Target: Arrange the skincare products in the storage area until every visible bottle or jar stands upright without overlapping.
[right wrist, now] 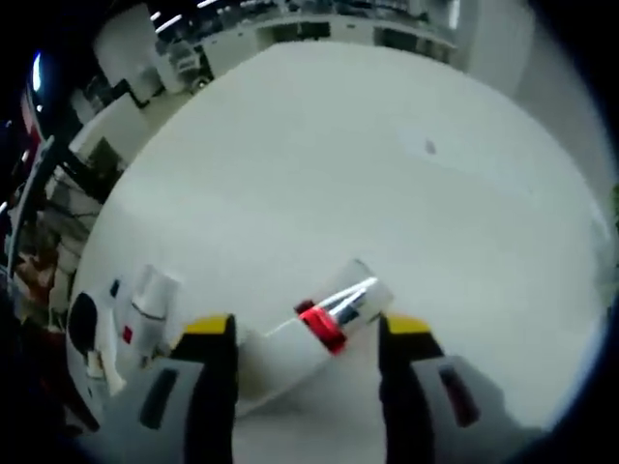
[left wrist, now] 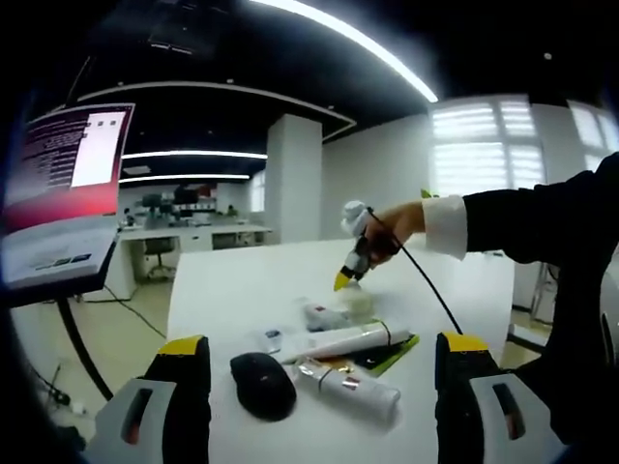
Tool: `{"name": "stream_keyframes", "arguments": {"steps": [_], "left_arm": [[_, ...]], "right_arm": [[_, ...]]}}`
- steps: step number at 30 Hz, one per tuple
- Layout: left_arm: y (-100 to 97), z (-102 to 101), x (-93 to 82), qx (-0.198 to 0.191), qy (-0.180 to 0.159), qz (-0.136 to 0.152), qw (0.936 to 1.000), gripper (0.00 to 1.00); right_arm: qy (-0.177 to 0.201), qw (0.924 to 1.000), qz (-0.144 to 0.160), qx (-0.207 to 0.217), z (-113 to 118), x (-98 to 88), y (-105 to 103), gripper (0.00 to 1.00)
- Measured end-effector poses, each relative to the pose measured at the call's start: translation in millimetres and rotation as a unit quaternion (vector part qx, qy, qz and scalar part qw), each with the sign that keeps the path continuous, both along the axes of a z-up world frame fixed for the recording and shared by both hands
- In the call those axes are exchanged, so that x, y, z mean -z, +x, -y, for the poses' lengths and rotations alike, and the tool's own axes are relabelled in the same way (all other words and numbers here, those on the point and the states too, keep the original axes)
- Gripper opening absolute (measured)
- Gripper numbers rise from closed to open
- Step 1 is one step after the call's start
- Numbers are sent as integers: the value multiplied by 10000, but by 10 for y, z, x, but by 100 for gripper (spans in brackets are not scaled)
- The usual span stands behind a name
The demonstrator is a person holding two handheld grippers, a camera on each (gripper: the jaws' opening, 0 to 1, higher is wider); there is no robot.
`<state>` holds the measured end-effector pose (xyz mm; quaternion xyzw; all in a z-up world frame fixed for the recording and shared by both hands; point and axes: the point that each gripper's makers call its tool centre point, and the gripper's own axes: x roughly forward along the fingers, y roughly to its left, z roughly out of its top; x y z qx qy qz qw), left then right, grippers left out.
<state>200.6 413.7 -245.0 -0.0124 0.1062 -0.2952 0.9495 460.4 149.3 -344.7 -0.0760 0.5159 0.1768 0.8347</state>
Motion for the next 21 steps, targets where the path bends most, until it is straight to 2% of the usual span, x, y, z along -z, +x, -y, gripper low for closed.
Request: {"name": "stream_keyframes", "arguments": {"steps": [2, 14, 21], "left_arm": [[-1, -9, 23, -13, 34, -40, 10000, 99], [14, -1, 110, 37, 173, -168, 9997, 97], [32, -27, 100, 21, 117, -149, 9998, 97]], "right_arm": [[-10, 10000, 15, -58, -14, -3, -34, 59], [-41, 9990, 92, -437, -142, -29, 70, 52], [-87, 9974, 162, -702, -289, -49, 84, 43]]}}
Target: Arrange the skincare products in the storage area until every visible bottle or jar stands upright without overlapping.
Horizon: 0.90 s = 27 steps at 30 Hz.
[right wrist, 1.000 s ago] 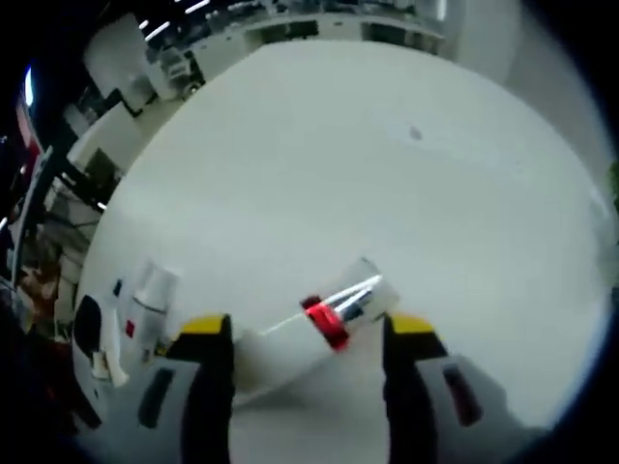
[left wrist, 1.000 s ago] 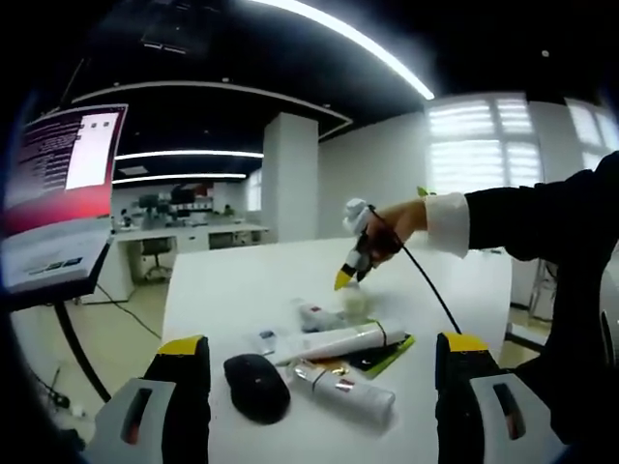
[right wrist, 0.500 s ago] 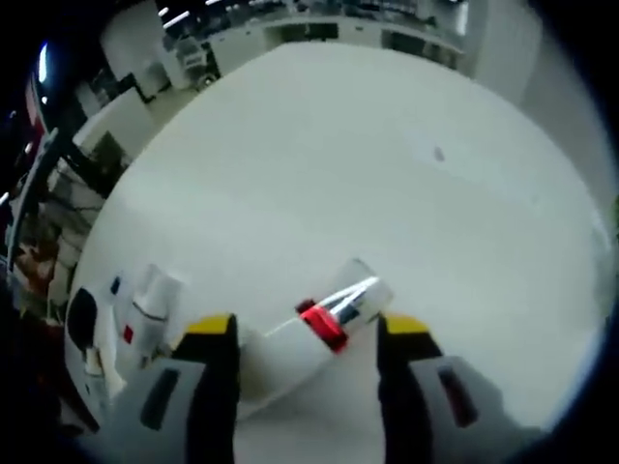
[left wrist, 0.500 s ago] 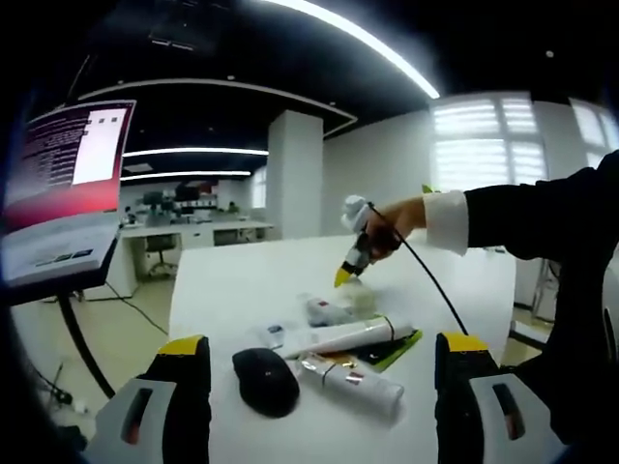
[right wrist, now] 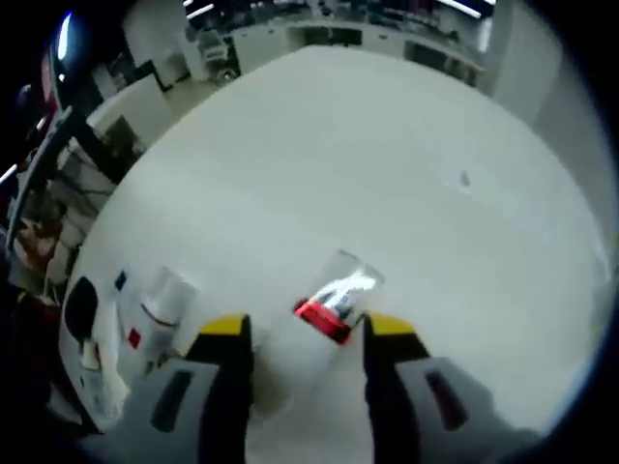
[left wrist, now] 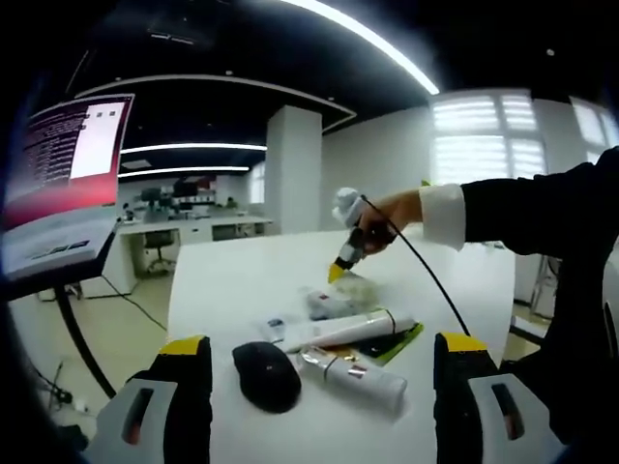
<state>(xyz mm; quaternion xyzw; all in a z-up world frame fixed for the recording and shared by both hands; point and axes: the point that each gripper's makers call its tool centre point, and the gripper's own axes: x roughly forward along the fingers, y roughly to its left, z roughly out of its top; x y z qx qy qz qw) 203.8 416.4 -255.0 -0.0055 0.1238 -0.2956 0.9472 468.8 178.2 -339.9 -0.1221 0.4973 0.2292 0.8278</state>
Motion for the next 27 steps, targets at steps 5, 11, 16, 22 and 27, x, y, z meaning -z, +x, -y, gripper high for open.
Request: {"name": "stream_keyframes", "arguments": {"steps": [5, 11, 16, 22, 27], "left_arm": [[22, 13, 49, 100, 87, -15, 9999, 97], [37, 14, 31, 132, 74, 34, 9999, 97], [69, -42, 69, 92, 15, -16, 10000, 97], [93, -88, 91, 25, -45, -55, 10000, 97], [104, -87, 140, 39, -53, -119, 9999, 97]], "right_arm": [[84, 9999, -8, -86, -151, 9, 24, 36], [-206, 9994, 44, -262, -250, 9, 97, 38], [-412, 9985, 137, -344, -316, 20, 176, 38], [-462, 9982, 150, -362, -380, 54, 220, 36], [-318, 9980, 126, -526, -474, 87, 227, 37]]}}
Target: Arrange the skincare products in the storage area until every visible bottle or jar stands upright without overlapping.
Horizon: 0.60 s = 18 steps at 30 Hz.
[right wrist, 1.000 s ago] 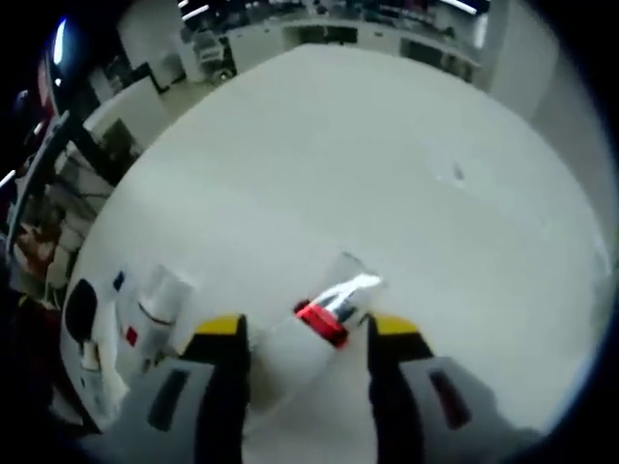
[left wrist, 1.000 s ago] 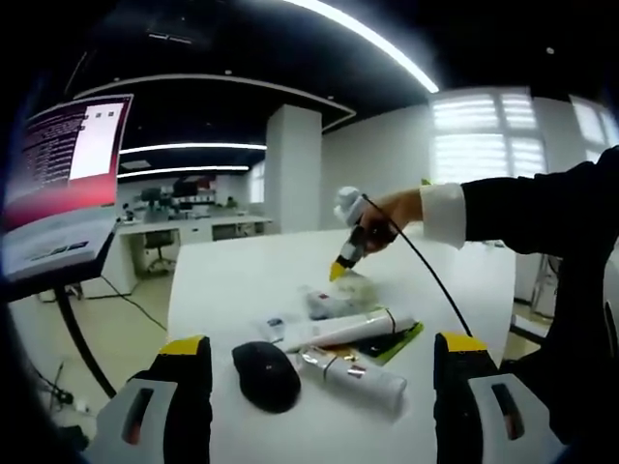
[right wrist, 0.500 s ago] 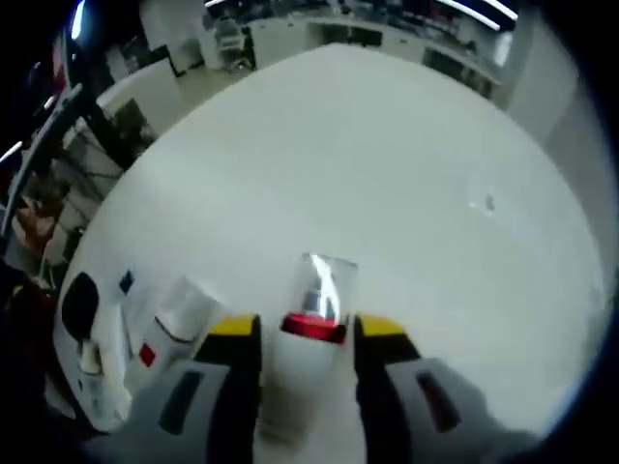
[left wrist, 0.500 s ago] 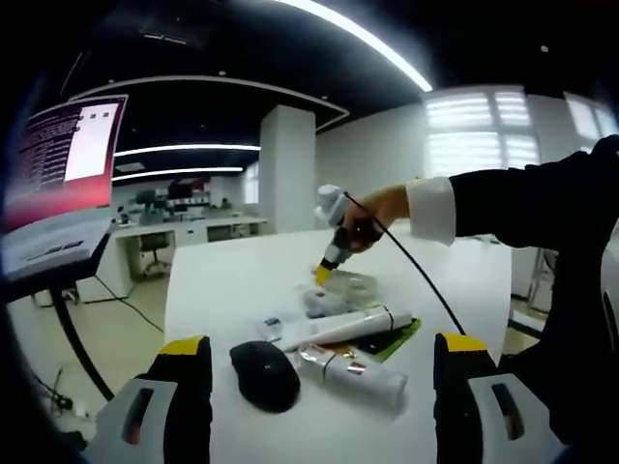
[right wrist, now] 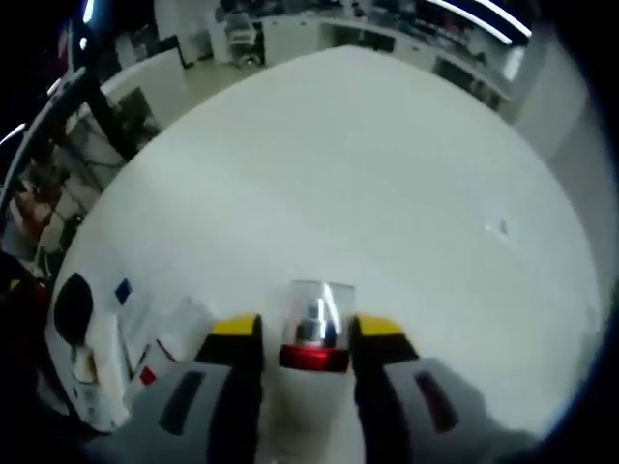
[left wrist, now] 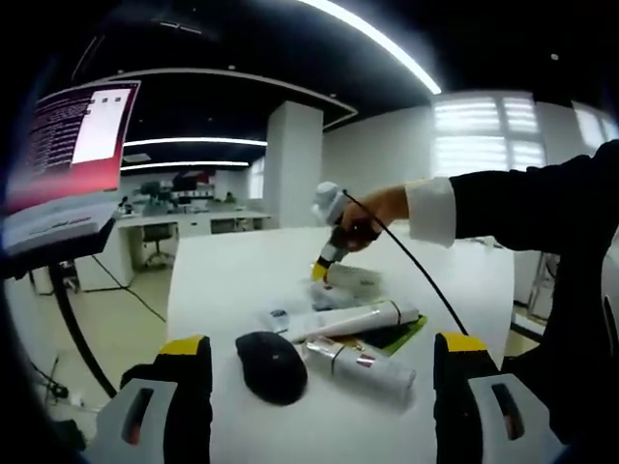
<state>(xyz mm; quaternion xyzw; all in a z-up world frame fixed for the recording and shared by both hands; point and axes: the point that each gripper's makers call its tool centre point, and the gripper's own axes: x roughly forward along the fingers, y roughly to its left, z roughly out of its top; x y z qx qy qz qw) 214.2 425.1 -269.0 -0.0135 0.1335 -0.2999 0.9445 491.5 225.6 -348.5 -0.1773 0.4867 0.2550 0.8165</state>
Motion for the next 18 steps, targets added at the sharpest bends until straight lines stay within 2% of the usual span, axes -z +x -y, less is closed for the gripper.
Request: {"name": "stream_keyframes", "arguments": {"steps": [7, 10, 13, 15, 18], "left_arm": [[-28, 20, -30, 64, -111, 41, 9999, 97], [-31, 27, -9, 80, -127, 4, 9999, 97], [-32, 19, 9, 54, -107, -22, 9999, 97], [-10, -52, -8, -147, -27, 37, 9999, 96], [2, -164, -114, -419, -8, 280, 9987, 95]], "right_arm": [[74, 9999, 43, -74, -31, 44, 62, 35], [133, 9995, 152, -257, -62, 38, 75, 33], [197, 9993, 288, -142, -50, 29, 100, 31], [202, 9990, 356, -167, -50, 20, 123, 30], [199, 9986, 440, -195, -61, 7, 115, 30]]}}
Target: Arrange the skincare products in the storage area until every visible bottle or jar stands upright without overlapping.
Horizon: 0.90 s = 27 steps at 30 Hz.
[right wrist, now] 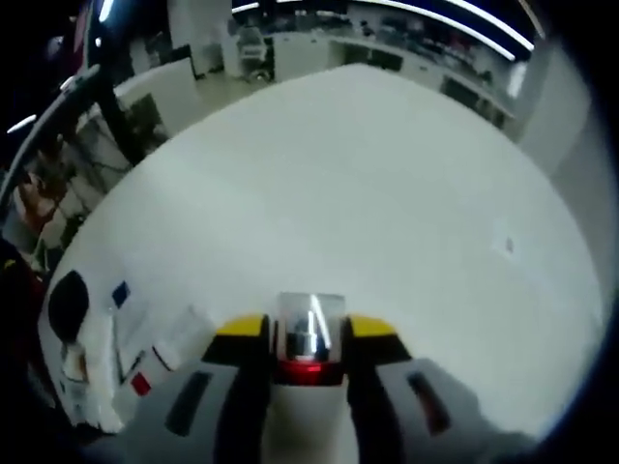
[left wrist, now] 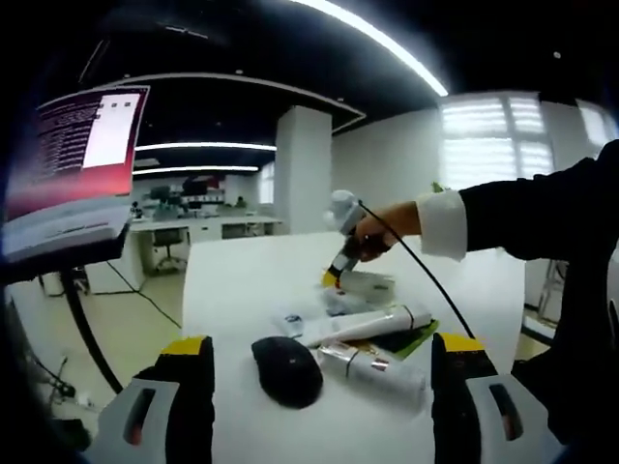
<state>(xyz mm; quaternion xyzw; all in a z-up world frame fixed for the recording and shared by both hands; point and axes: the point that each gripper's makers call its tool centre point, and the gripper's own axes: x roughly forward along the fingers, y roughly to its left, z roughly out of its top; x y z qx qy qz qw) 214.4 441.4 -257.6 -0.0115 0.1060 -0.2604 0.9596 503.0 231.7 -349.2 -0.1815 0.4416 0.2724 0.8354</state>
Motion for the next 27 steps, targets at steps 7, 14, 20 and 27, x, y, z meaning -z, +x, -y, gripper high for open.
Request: {"name": "stream_keyframes", "arguments": {"steps": [7, 14, 20, 27], "left_arm": [[-5, -87, -41, -58, -292, 37, 9995, 94], [-15, -114, -176, -151, -465, 262, 9985, 93], [-10, -129, -258, -242, -678, 372, 9967, 93], [-23, -12, -341, -37, -1019, 478, 9936, 93]], "right_arm": [[321, 9985, 437, -23, -61, -128, 32, 29], [646, 9949, 771, 81, -53, -365, 15, 28], [789, 9922, 963, 92, -23, -531, -109, 28], [1028, 9889, 1069, 17, -15, -712, -264, 28]]}}
